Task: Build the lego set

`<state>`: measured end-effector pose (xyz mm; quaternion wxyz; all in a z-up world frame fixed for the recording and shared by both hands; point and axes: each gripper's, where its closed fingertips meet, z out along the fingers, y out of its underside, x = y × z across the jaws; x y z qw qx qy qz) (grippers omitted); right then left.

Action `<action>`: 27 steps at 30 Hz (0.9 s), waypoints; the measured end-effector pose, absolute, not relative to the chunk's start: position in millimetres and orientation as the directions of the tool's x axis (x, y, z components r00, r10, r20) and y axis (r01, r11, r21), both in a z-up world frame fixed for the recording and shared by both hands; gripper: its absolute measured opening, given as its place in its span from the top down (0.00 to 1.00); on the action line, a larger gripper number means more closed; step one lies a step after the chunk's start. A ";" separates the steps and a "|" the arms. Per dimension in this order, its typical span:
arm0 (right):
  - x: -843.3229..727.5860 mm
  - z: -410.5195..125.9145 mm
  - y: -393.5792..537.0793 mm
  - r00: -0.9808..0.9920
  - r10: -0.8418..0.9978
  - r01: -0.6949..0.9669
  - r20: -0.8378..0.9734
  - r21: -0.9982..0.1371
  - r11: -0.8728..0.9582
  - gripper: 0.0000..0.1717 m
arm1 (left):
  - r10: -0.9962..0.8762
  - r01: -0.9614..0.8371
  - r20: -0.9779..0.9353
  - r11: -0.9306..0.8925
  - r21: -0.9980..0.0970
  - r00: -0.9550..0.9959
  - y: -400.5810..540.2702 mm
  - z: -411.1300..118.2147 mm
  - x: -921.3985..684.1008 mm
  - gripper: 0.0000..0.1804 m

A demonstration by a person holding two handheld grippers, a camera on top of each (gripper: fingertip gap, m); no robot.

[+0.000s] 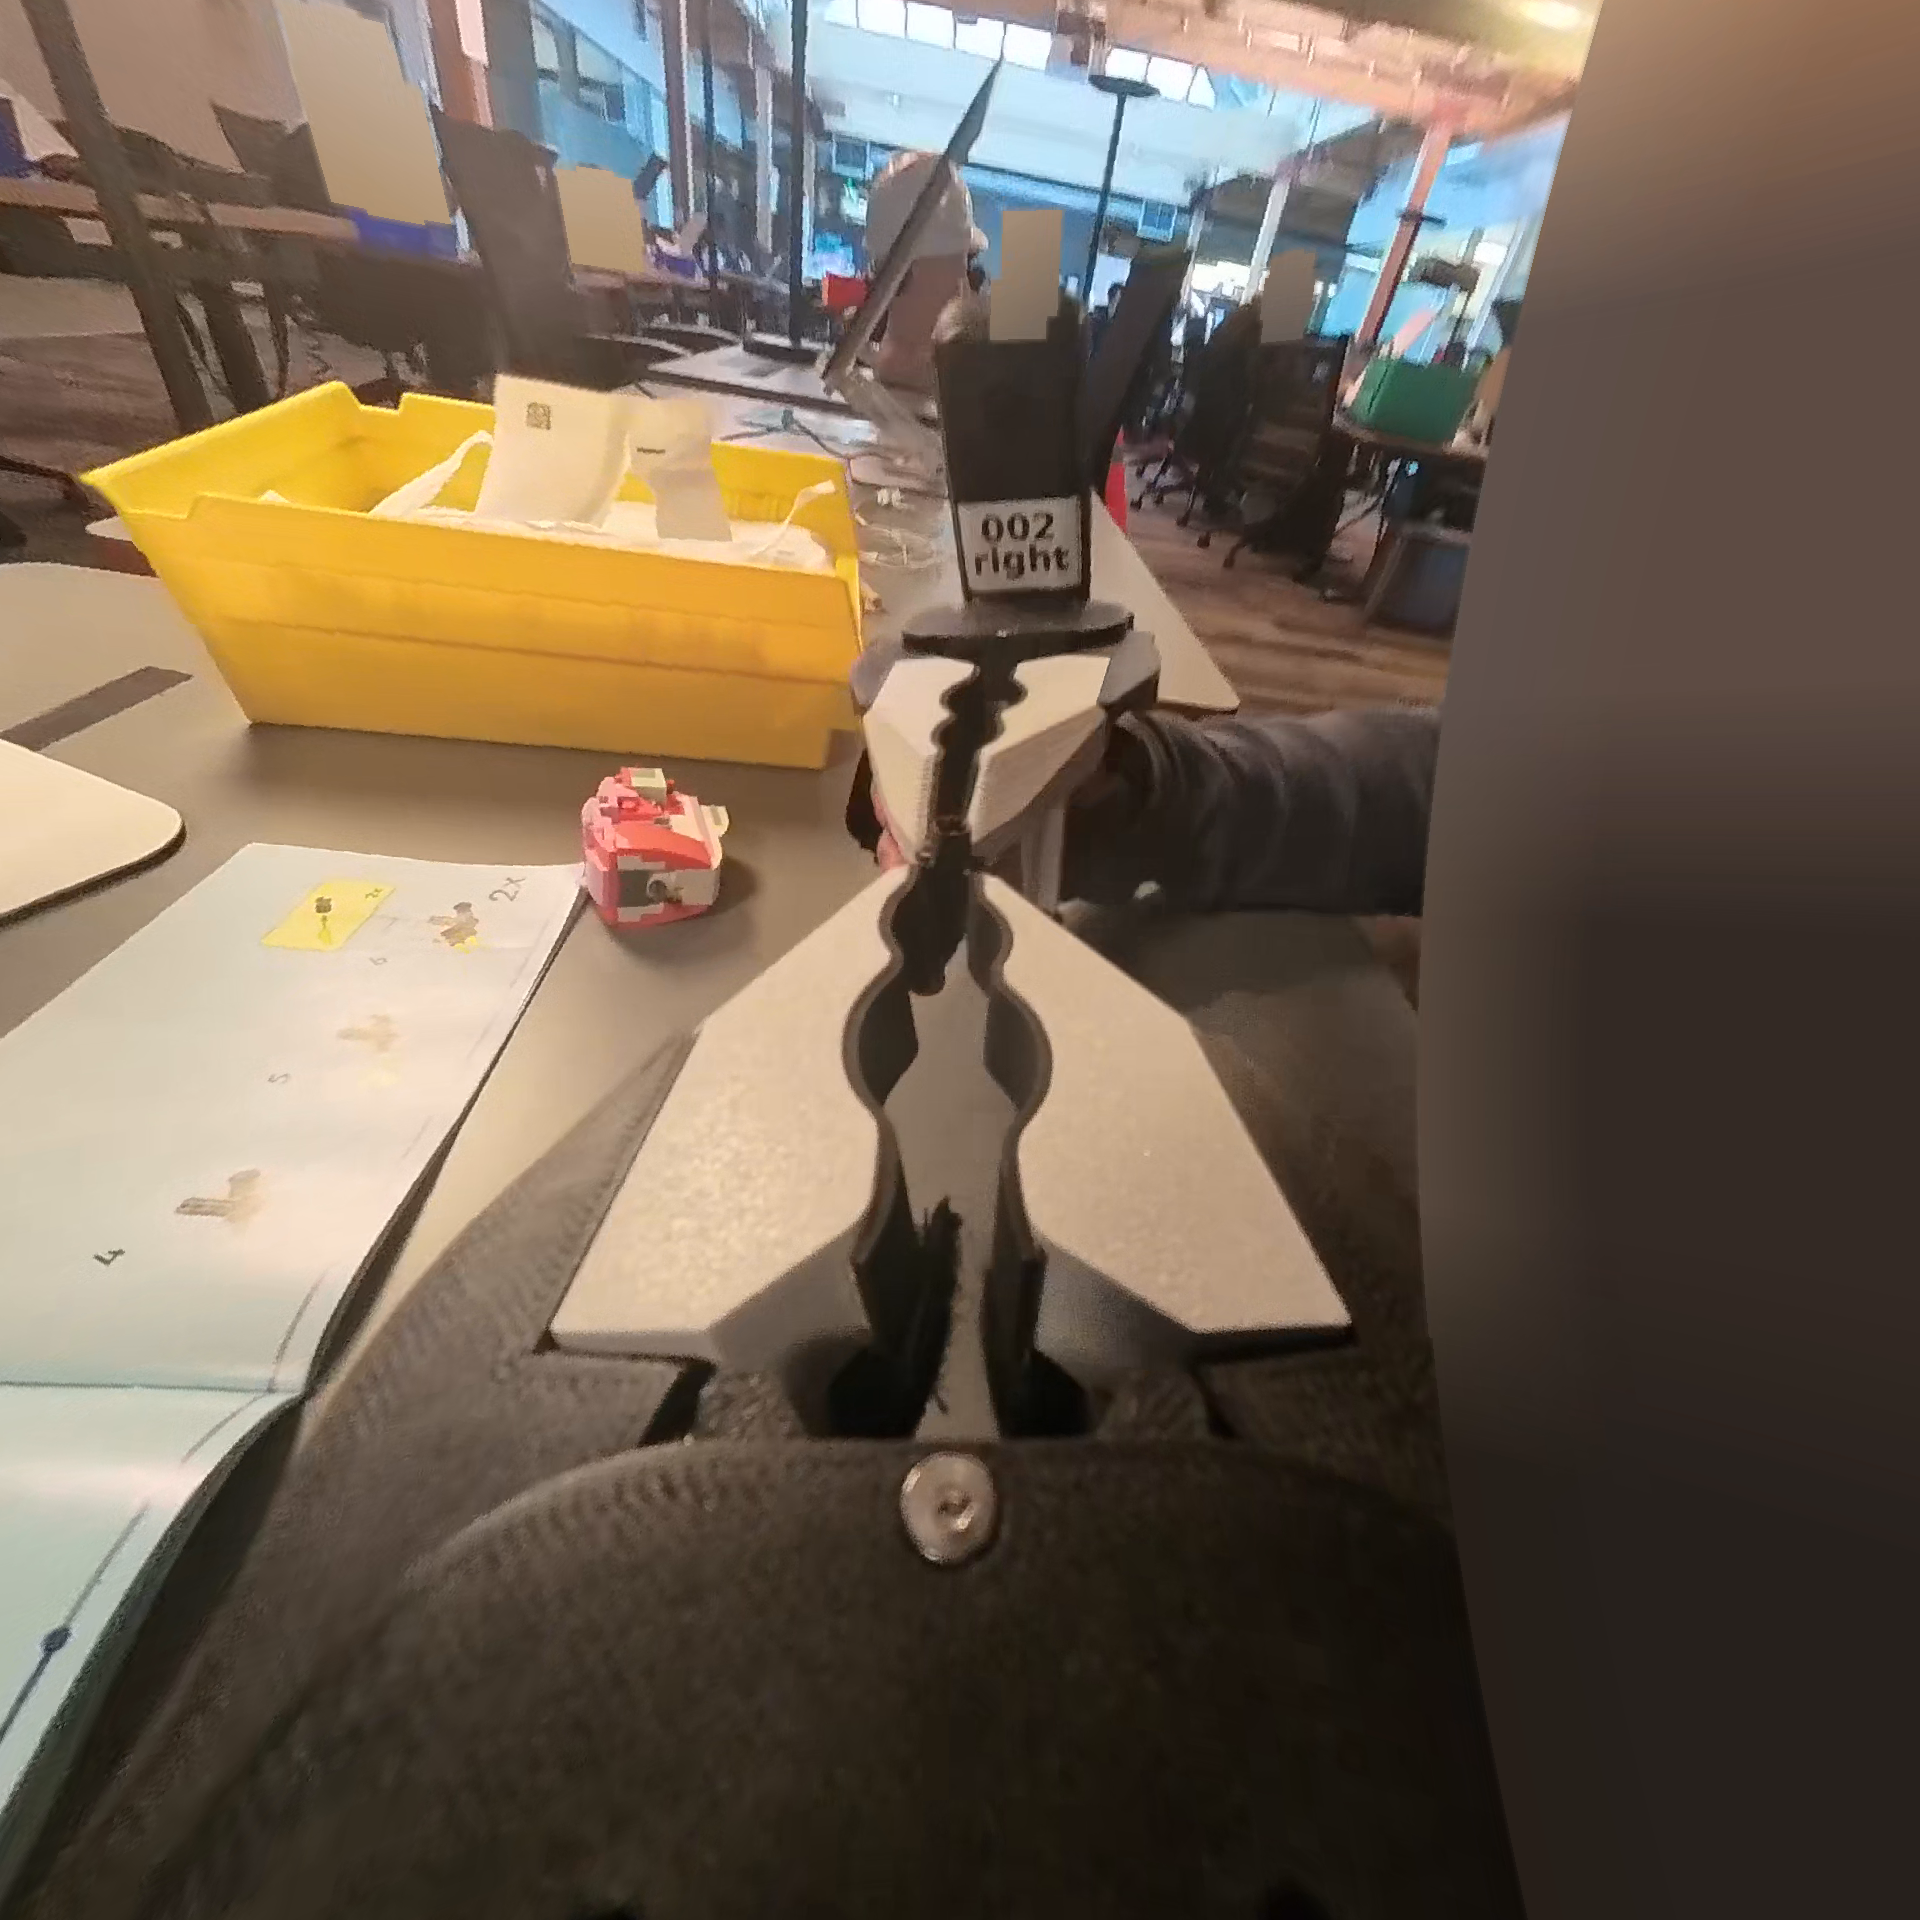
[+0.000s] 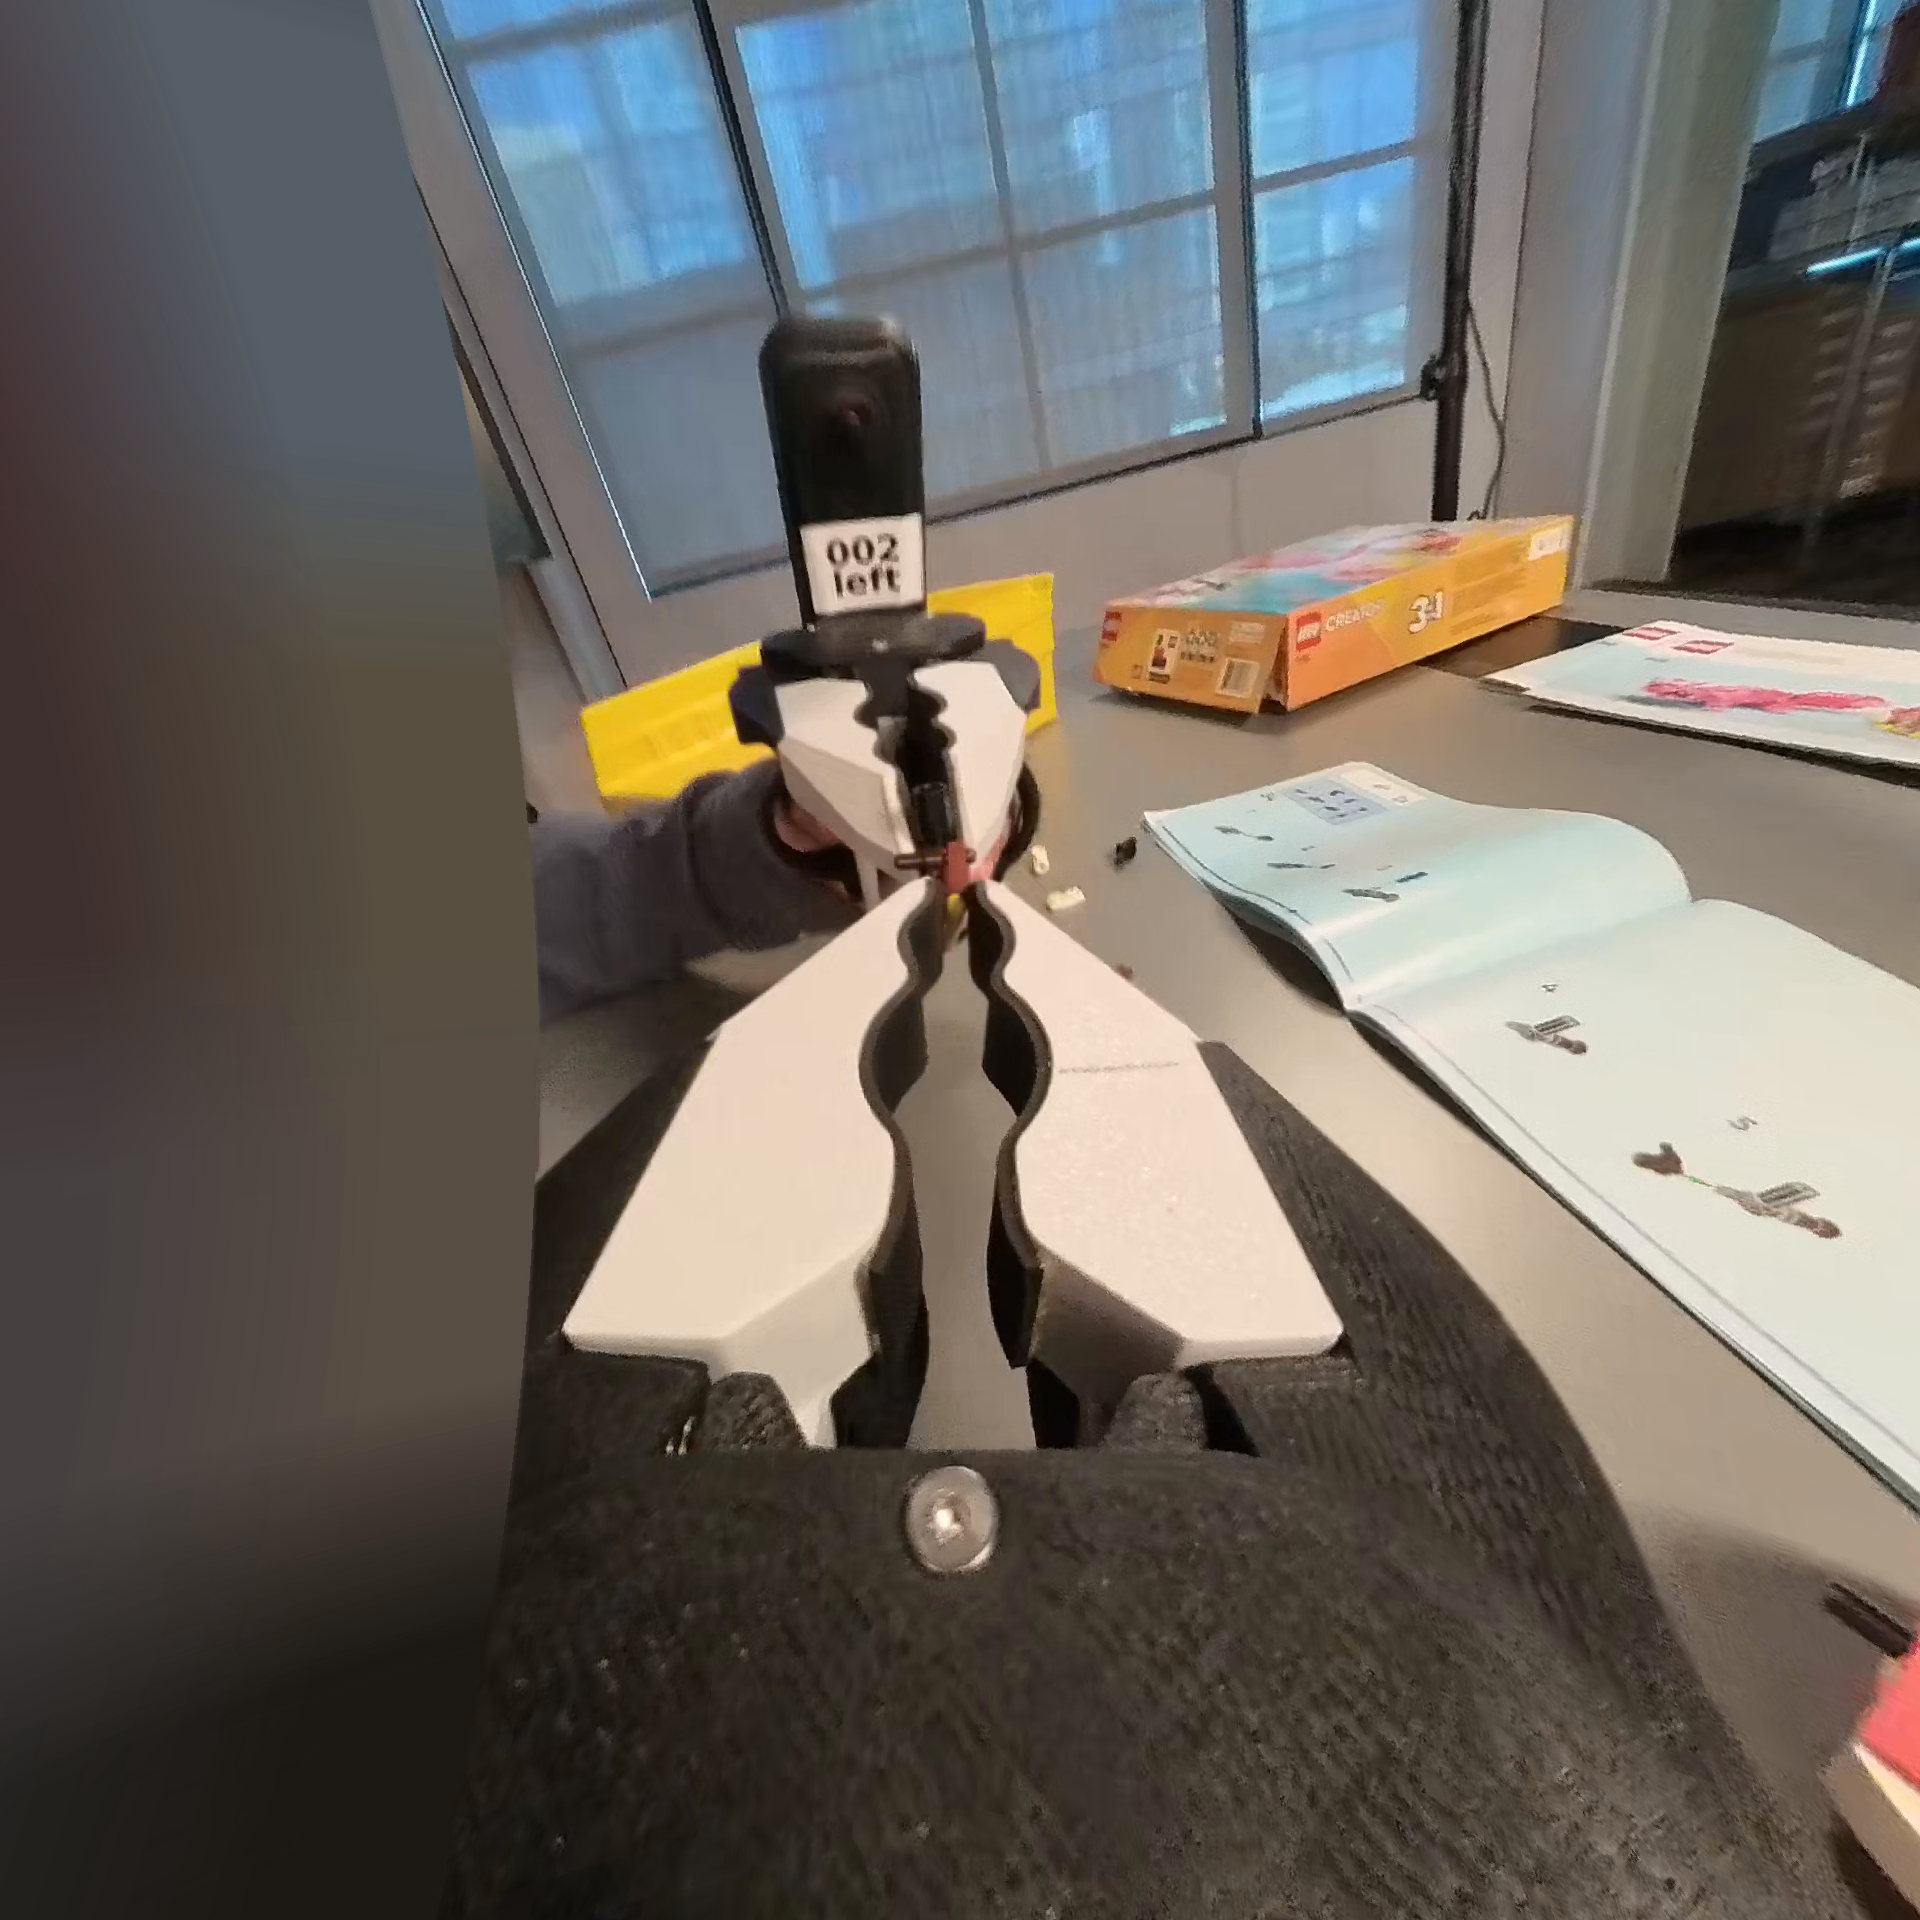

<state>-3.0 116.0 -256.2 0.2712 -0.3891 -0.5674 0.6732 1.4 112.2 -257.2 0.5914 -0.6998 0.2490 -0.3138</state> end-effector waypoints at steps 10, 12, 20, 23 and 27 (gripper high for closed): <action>2.0 -293.2 109.6 -0.557 0.830 0.220 -0.021 -0.968 0.123 0.99 | -0.723 -0.369 -0.118 -0.199 -0.908 0.681 106.7 -295.3 5.6 0.97; 1.4 -299.6 110.7 -0.548 0.836 0.236 0.020 -0.955 0.178 0.99 | -0.718 -0.425 -0.156 -0.210 -0.880 0.678 107.6 -303.1 4.7 0.97; -1.2 -309.3 110.2 -0.534 0.840 0.249 0.094 -0.932 0.263 0.99 | -0.722 -0.519 -0.212 -0.233 -0.822 0.659 110.5 -323.8 5.8 0.97; -1.9 -310.9 111.6 -0.528 0.843 0.249 0.102 -0.930 0.269 0.99 | -0.722 -0.467 -0.160 -0.247 -0.849 0.673 111.6 -323.7 5.0 0.97; -0.7 -298.9 113.3 -0.532 0.845 0.213 0.048 -0.959 0.188 0.99 | -0.728 -0.316 -0.045 -0.240 -0.918 0.684 112.1 -308.9 6.2 0.97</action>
